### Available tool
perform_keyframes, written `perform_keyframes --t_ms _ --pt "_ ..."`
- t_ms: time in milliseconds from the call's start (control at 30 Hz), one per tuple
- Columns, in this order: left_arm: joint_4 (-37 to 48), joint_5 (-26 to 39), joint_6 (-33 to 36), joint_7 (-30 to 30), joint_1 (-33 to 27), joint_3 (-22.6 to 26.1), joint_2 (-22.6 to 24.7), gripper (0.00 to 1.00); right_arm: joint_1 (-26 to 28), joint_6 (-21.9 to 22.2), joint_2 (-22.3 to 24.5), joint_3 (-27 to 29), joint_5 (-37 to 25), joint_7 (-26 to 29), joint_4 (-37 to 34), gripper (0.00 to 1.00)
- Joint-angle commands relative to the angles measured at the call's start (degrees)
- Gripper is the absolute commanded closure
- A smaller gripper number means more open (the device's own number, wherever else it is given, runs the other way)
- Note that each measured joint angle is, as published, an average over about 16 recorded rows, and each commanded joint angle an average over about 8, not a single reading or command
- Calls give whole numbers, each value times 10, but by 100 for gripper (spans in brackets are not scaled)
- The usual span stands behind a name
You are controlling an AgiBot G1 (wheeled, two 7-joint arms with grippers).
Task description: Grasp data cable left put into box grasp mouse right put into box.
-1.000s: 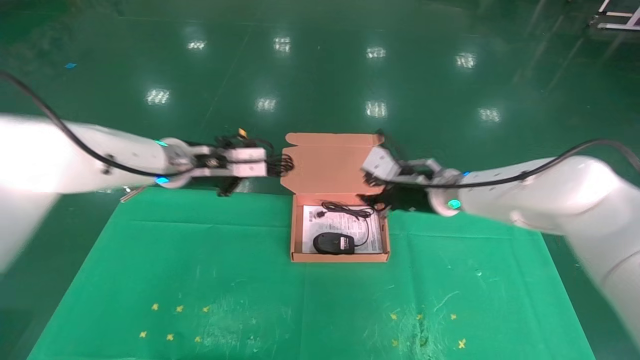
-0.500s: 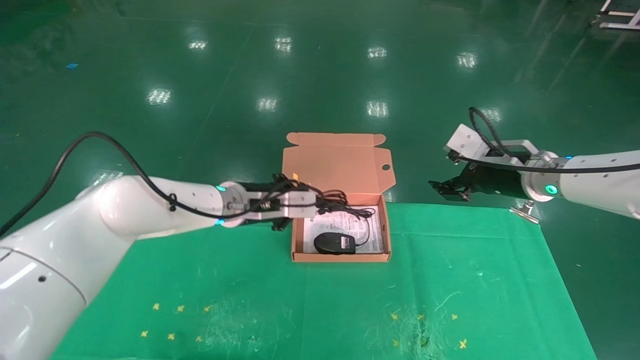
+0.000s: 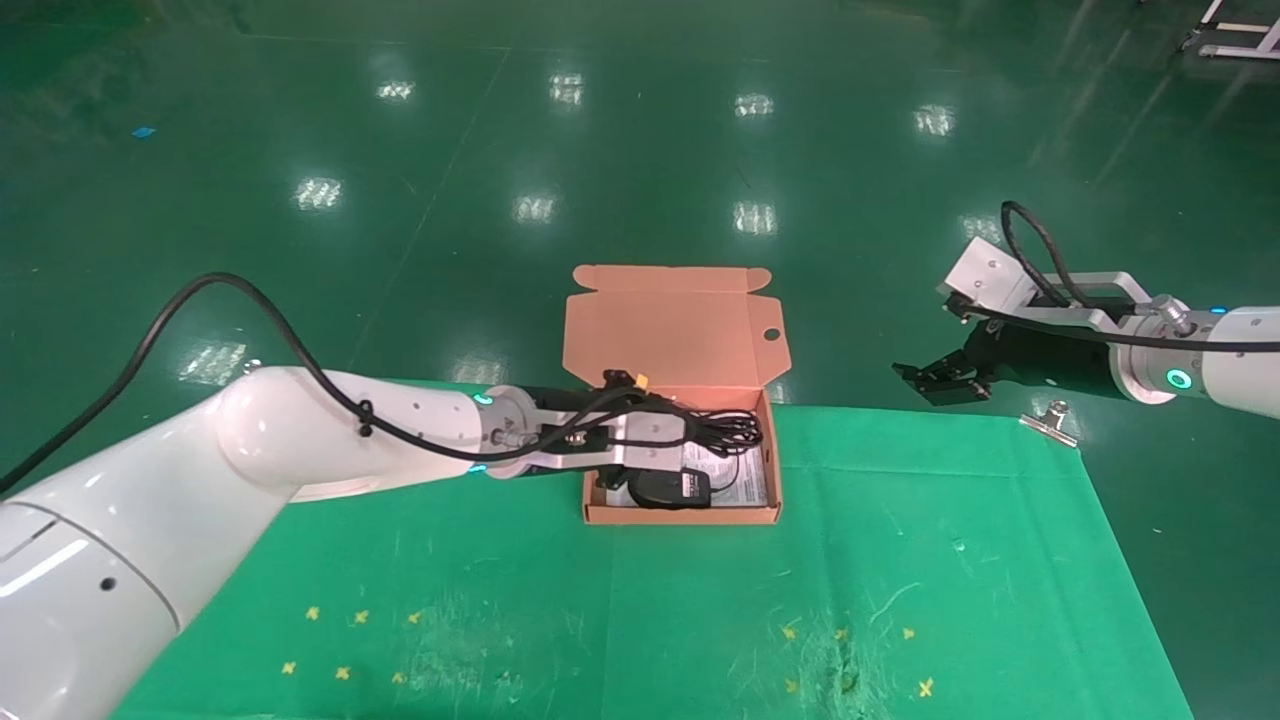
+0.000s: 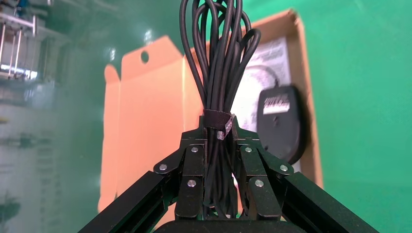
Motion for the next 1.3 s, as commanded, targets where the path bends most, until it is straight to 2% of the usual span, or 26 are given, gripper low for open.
perform_keyframes --t_ms 33,67,100,700,1100,1300 --pt "1 -15 -5 4 -1 10 0 17 -2 0 5 0 -1 5 8 0" --pt "2 -17 -6 4 -2 12 0 4 -2 0 6 0 -1 6 10 0" --pt "3 -19 -8 3 -2 13 0 0 -2 0 6 0 -1 6 11 0" --pt "-10 -15 -2 2 -4 6 -10 0 -1 1 3 0 0 4 7 0" --pt "-44 -23 -12 -44 -74 -10 -56 0 44 21 9 6 -19 -8 28 0" --pt "-56 -33 0 -57 -75 -20 -71 0 48 13 14 9 -20 -13 41 0"
